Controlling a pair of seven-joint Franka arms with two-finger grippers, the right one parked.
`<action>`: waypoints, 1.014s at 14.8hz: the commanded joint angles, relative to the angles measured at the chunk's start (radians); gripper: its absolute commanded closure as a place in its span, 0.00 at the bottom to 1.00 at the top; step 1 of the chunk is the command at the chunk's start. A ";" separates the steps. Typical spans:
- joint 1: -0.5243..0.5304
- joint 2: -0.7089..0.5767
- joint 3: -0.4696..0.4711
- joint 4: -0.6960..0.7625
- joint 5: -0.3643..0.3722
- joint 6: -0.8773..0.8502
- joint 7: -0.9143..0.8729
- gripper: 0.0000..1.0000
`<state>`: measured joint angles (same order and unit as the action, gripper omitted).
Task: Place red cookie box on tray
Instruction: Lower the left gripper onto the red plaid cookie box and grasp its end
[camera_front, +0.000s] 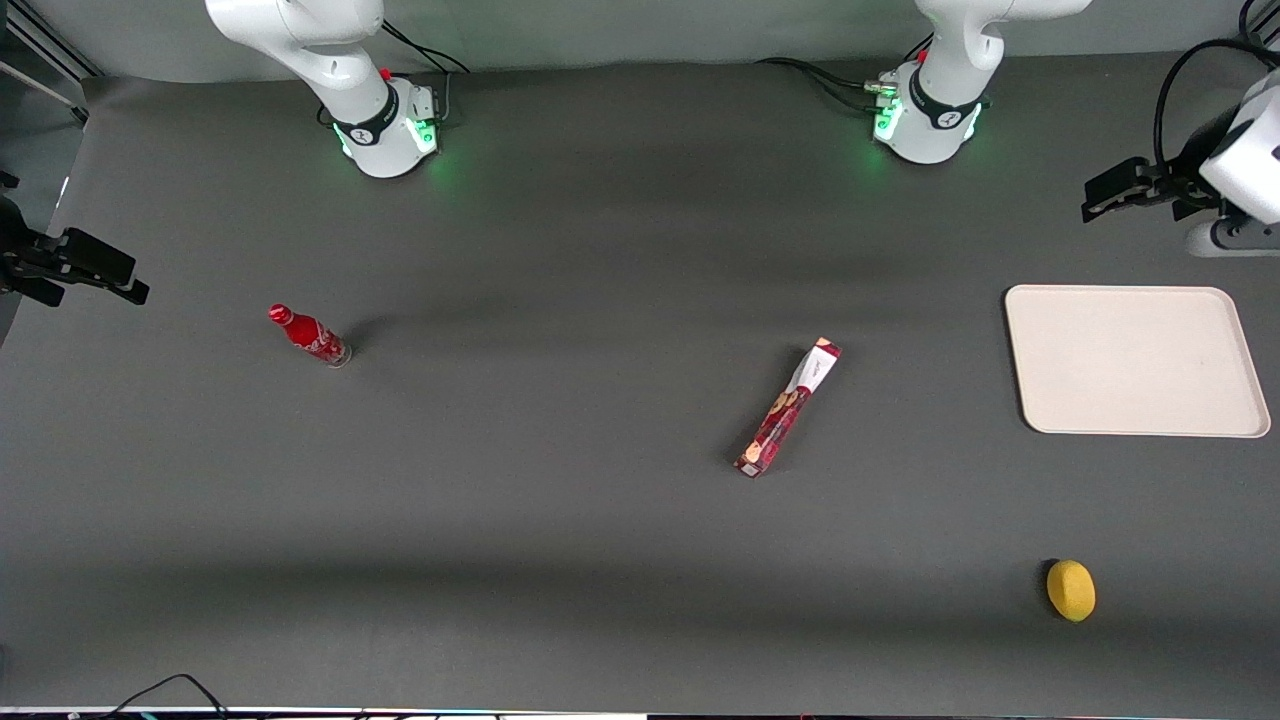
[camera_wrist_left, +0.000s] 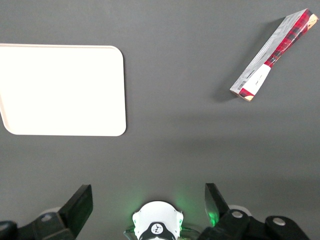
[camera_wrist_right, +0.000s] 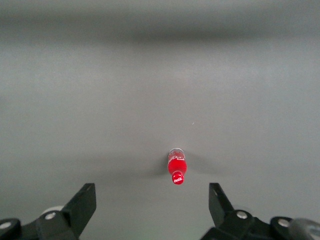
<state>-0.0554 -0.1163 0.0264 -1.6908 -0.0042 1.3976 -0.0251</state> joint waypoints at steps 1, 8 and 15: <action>-0.017 0.017 0.007 0.031 0.033 0.005 0.037 0.00; -0.026 0.156 -0.043 0.097 -0.149 0.072 0.017 0.00; -0.031 0.513 -0.327 0.062 -0.152 0.340 -0.130 0.00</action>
<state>-0.0846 0.2518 -0.2515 -1.6395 -0.1522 1.6601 -0.1337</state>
